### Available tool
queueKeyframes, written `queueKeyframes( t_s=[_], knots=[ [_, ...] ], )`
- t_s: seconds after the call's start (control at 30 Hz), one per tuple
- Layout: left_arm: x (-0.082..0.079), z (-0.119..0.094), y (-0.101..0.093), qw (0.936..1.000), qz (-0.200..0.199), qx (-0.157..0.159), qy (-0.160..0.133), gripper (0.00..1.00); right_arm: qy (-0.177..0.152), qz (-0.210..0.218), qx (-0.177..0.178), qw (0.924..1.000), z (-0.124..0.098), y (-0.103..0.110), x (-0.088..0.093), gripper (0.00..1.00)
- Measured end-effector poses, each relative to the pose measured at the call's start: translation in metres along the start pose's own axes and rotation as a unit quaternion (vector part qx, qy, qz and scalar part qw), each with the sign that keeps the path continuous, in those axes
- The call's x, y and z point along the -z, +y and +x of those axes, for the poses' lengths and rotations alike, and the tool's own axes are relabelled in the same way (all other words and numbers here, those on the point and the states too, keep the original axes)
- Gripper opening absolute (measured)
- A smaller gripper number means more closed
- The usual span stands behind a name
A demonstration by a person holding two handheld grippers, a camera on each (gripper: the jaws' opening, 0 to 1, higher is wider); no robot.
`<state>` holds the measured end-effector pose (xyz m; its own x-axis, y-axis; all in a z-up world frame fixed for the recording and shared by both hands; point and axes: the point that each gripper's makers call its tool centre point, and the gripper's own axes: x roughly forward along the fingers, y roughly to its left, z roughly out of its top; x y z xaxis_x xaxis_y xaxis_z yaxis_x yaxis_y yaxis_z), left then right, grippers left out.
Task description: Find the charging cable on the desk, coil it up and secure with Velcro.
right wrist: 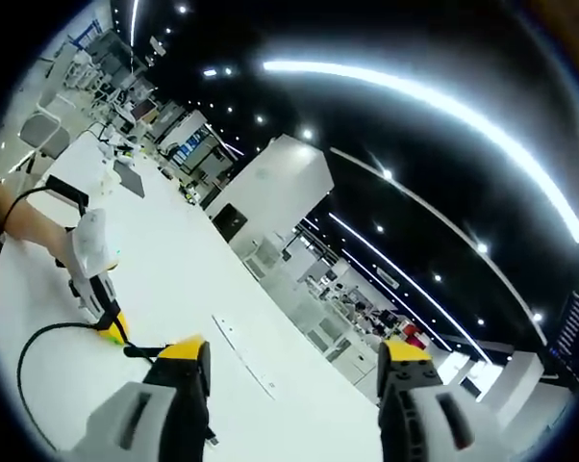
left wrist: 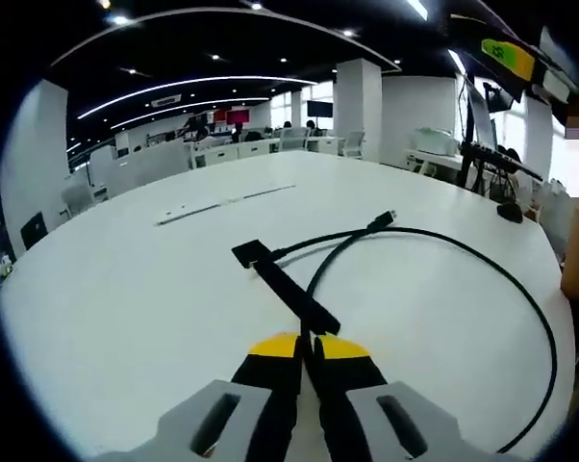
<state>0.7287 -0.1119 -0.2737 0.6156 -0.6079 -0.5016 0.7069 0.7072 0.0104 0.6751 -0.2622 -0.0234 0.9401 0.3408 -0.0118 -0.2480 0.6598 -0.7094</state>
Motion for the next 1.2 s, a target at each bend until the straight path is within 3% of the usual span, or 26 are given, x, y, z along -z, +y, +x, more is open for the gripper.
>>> queueKeyframes(
  t_s=[0.3, 0.47, 0.9, 1.2],
  knots=[
    [-0.005, 0.005, 0.005, 1.0000, 0.000, -0.004, -0.002, 0.06, 0.003, -0.003, -0.006, 1.0000, 0.002, 0.004, 0.001, 0.71],
    [-0.012, 0.008, 0.012, 0.9995, 0.028, -0.006, -0.013, 0.06, -0.001, -0.001, -0.007, 1.0000, 0.001, -0.004, 0.001, 0.71],
    [-0.027, 0.029, 0.032, 0.9983, 0.040, 0.039, -0.019, 0.06, 0.010, 0.003, -0.004, 0.9999, 0.003, 0.000, 0.007, 0.71],
    [-0.032, 0.039, 0.035, 0.9937, 0.065, 0.087, -0.029, 0.06, 0.018, -0.001, -0.004, 0.9998, 0.005, 0.002, 0.011, 0.71]
  ],
)
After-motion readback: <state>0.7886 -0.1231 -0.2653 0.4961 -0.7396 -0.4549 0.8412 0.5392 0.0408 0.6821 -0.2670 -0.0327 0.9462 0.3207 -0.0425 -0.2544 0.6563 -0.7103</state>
